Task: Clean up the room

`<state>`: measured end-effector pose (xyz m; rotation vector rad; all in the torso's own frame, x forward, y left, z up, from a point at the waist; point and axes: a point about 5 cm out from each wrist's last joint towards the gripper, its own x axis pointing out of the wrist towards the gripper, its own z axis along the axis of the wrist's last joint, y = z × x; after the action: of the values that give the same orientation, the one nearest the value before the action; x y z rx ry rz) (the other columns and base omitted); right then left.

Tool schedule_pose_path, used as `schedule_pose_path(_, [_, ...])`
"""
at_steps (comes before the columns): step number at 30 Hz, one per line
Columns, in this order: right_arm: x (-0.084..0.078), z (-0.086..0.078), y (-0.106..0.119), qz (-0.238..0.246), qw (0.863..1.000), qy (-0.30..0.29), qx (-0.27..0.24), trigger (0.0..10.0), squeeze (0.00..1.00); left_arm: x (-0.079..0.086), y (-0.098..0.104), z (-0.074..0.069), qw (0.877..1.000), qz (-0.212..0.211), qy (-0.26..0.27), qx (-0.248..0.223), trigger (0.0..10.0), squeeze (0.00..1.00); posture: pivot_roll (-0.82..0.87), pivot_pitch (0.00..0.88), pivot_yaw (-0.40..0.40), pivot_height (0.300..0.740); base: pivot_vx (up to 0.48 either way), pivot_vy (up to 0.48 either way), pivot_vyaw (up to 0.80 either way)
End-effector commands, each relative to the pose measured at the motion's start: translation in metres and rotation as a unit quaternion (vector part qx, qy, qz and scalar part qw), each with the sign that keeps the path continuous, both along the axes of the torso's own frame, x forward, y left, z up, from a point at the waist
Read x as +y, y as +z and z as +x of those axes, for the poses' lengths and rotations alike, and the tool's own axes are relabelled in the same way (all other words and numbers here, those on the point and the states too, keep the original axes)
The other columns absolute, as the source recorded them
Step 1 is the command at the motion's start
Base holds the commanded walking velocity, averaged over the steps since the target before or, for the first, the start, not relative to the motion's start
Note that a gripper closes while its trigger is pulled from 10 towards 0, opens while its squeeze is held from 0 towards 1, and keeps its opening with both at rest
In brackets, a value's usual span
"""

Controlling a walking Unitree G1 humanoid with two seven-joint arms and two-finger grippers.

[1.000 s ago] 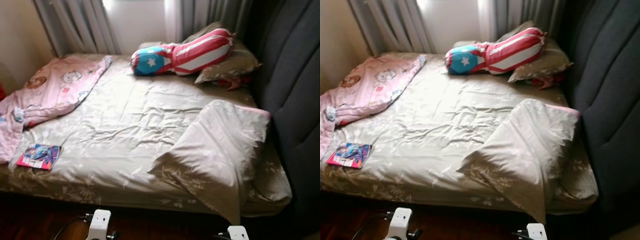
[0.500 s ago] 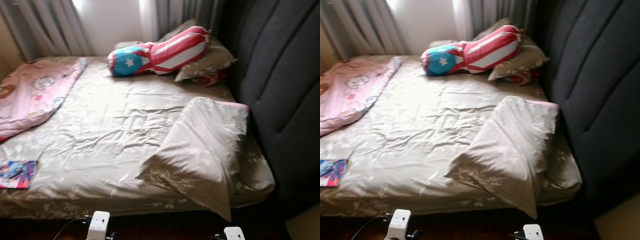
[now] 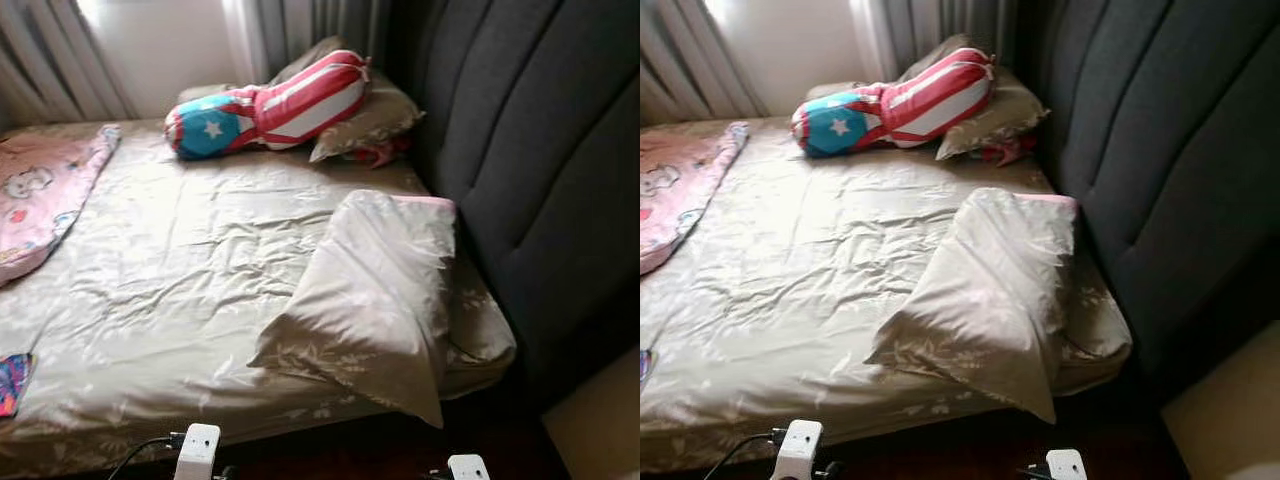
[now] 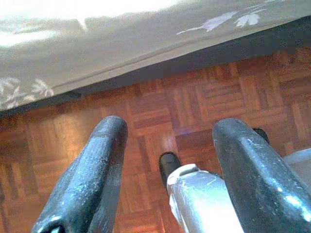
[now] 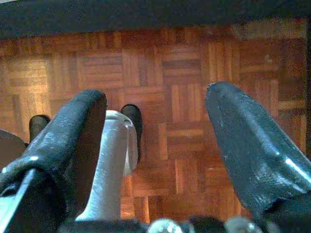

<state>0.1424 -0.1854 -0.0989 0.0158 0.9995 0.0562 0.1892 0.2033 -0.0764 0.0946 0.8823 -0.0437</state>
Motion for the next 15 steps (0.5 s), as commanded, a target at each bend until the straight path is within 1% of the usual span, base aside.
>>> schedule_pose_path(1, [-0.0002, -0.0035, -0.0012, 0.001, 1.0, -0.003, 0.004, 10.0, 0.0, -0.0002, -0.0016, -0.0027, 1.0, 0.002, -0.009, 0.008, 10.0, 0.0, -0.01, 0.0, -0.001, 0.74, 0.27, 0.0, -0.77])
schedule_pose_path(6, [-0.0004, -0.0012, 0.0001, 0.005, 1.0, -0.004, -0.007, 10.0, 0.0, -0.0006, -0.0012, -0.0018, 1.0, 0.0, -0.006, 0.007, 10.0, 0.0, -0.02, 0.0, -0.004, 0.74, 0.288, 0.0, 0.0])
schedule_pose_path(15, [-0.0021, 0.0013, 0.0009, -0.001, 1.0, 0.0, -0.004, 10.0, 0.0, -0.0013, 0.0002, 0.0012, 1.0, -0.004, 0.006, 0.0, 10.0, 0.0, -0.02, 0.0, -0.01, 0.74, 0.313, 0.0, 0.0])
